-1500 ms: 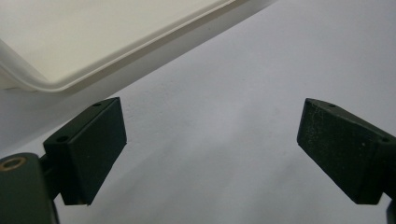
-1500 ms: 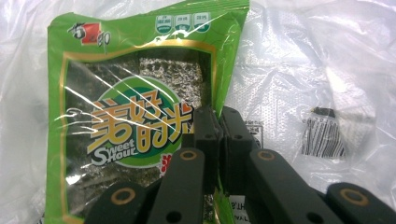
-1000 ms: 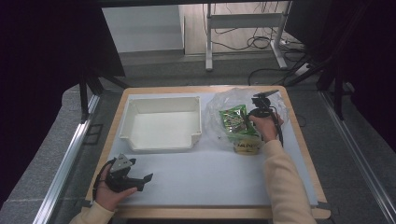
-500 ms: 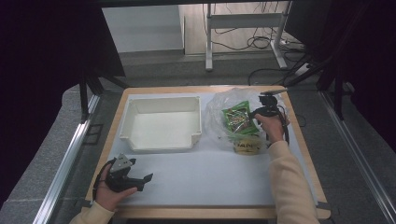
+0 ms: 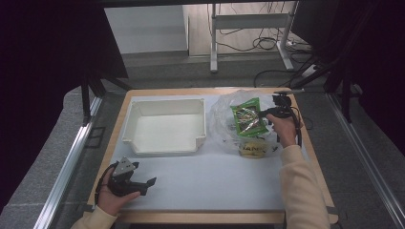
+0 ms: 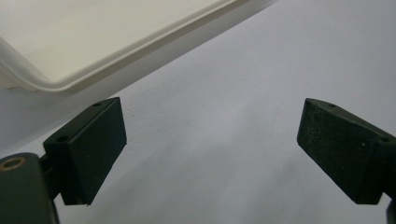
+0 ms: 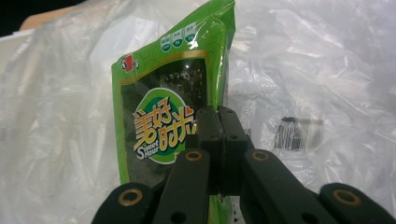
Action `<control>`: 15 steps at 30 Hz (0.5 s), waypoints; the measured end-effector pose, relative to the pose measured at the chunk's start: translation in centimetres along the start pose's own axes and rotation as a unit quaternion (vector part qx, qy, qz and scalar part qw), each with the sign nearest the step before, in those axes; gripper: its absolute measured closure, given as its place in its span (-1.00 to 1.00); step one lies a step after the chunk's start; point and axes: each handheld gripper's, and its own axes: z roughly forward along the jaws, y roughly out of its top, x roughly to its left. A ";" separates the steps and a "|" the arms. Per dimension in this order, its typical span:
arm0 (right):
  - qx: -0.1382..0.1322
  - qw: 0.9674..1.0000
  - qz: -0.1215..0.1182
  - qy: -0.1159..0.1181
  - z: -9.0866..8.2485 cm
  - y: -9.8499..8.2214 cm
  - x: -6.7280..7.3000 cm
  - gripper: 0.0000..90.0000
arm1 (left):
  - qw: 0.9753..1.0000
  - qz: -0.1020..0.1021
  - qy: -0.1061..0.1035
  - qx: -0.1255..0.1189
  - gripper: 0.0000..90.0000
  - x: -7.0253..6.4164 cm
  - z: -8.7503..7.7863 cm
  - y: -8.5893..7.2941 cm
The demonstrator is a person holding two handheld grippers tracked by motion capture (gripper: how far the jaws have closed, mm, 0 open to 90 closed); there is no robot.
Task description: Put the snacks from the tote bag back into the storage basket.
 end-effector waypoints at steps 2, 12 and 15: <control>-0.003 1.000 0.001 0.002 -0.4 0.0 0.0 0.99 | 1.000 0.000 0.000 0.000 -0.81 0.0 0.0 0.0; -0.029 0.999 -0.004 0.022 -1.8 -0.3 0.4 0.99 | 1.000 0.000 0.001 0.000 -0.81 0.0 0.0 0.0; -0.037 0.999 -0.002 0.026 -2.2 -0.3 0.4 0.99 | 1.000 0.000 0.002 0.000 -0.81 0.0 0.0 0.0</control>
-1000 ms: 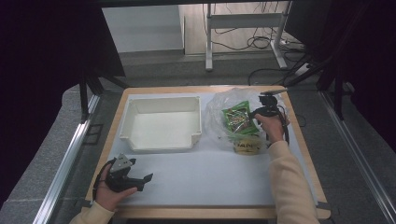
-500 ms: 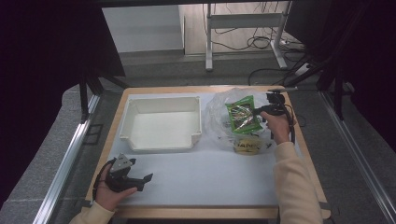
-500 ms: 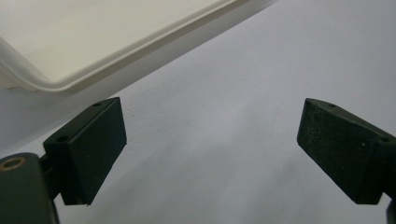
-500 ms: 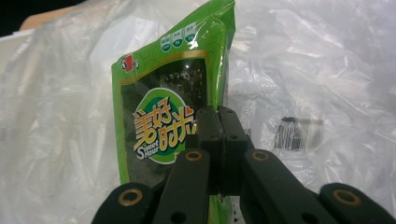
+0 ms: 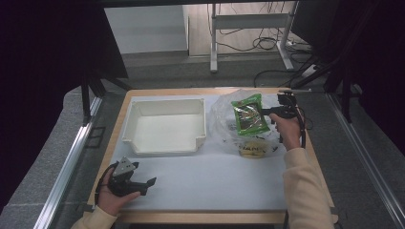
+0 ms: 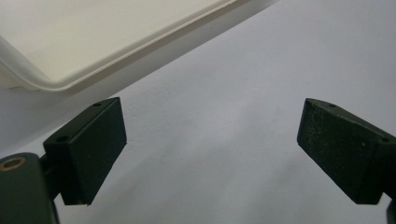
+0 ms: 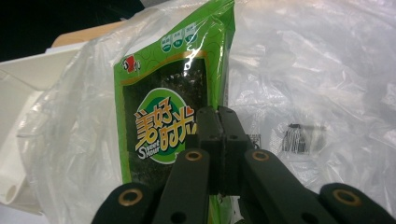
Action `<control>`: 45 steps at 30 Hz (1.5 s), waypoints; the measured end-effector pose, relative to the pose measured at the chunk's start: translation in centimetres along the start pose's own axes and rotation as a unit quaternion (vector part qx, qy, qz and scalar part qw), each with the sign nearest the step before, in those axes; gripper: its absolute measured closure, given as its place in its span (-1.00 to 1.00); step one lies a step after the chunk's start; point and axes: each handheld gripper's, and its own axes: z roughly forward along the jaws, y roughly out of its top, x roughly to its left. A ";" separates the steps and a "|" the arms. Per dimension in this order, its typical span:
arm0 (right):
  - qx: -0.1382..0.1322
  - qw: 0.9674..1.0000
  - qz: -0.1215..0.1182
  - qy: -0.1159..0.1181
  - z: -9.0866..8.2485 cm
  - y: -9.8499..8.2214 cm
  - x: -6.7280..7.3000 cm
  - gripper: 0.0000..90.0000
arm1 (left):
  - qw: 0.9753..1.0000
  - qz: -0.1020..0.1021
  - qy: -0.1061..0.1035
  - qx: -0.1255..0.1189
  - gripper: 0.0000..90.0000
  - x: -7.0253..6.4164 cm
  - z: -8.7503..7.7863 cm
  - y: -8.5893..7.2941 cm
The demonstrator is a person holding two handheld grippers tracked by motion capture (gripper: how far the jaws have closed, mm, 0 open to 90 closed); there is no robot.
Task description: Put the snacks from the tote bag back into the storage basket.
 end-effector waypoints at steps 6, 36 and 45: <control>-0.013 1.000 -0.005 0.005 -0.7 0.1 0.2 0.99 | 1.000 0.000 0.000 0.000 -0.81 0.0 0.0 0.0; -0.060 0.998 -0.013 0.026 -3.2 0.0 1.5 1.00 | 1.000 0.001 0.001 0.002 -0.82 -0.1 0.1 0.0; -0.068 0.997 -0.012 0.040 -3.4 0.1 1.9 1.00 | 1.000 0.001 0.001 0.003 -0.82 -0.1 0.1 0.0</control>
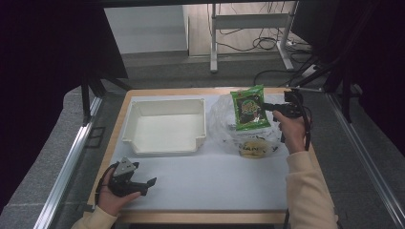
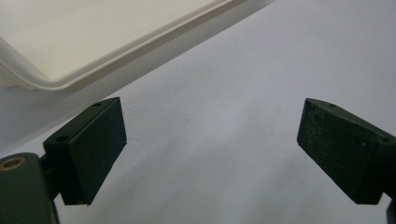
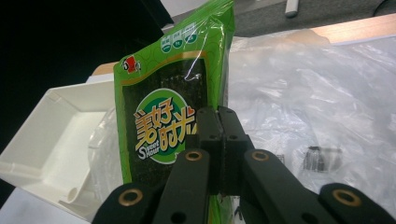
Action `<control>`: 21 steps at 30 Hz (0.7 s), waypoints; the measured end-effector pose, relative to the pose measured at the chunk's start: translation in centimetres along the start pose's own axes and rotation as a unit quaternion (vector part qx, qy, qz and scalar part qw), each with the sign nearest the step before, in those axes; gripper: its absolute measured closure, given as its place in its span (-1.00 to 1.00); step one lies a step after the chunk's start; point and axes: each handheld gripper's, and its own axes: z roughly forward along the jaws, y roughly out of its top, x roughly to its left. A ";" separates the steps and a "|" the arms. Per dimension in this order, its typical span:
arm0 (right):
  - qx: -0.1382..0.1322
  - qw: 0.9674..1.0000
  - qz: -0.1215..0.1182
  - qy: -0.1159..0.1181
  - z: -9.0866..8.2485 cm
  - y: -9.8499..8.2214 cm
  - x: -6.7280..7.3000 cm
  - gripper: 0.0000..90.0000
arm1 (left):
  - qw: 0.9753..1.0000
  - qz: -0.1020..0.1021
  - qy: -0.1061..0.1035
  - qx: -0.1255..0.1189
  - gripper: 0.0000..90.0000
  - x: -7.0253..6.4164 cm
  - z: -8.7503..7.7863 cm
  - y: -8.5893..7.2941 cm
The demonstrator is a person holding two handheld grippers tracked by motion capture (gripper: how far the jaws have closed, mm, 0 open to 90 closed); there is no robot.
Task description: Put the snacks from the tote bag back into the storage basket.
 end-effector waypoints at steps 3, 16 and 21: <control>-0.002 1.000 -0.002 0.004 0.0 0.1 0.2 0.99 | 1.000 0.000 0.000 0.000 -0.82 0.0 0.0 0.0; -0.007 1.000 -0.006 0.024 0.4 0.1 1.4 0.99 | 1.000 0.000 0.000 0.000 -0.82 0.0 0.0 0.0; -0.003 1.000 -0.009 0.030 1.0 0.2 1.9 1.00 | 1.000 -0.001 0.000 -0.001 -0.81 0.0 -0.1 0.0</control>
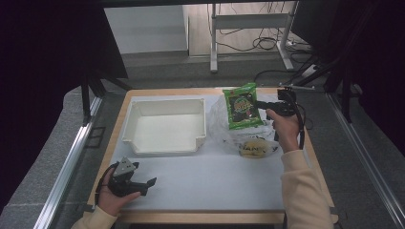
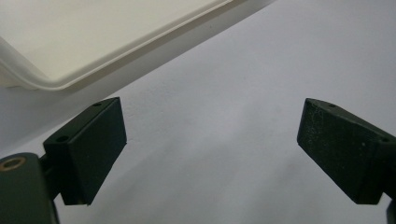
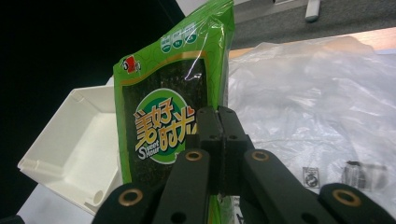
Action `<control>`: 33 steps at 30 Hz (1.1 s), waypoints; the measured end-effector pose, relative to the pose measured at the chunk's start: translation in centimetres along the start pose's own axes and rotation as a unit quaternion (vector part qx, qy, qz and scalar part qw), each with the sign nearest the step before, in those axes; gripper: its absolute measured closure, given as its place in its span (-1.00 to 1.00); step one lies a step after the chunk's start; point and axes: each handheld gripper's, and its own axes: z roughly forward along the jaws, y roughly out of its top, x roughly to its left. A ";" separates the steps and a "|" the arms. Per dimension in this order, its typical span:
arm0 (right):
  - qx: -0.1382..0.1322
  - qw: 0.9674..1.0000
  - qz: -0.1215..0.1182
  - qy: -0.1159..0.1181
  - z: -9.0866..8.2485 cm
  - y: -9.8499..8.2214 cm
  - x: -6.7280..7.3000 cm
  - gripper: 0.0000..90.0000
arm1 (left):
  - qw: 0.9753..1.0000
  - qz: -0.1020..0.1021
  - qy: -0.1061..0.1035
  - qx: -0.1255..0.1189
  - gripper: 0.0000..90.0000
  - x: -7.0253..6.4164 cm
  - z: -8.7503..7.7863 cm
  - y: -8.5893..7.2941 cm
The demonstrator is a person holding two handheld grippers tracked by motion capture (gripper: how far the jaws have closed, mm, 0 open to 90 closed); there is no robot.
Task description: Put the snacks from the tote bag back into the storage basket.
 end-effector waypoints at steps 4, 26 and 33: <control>0.004 1.000 -0.005 0.006 0.5 0.0 0.6 1.00 | 1.000 0.000 0.000 0.000 -0.81 0.0 0.0 0.0; 0.009 0.999 -0.010 0.034 2.5 -0.1 2.6 1.00 | 1.000 -0.001 0.000 -0.001 -0.82 0.0 0.0 0.0; 0.009 0.999 -0.016 0.042 3.0 0.1 3.5 0.99 | 1.000 -0.002 0.000 -0.001 -0.82 0.0 -0.1 0.0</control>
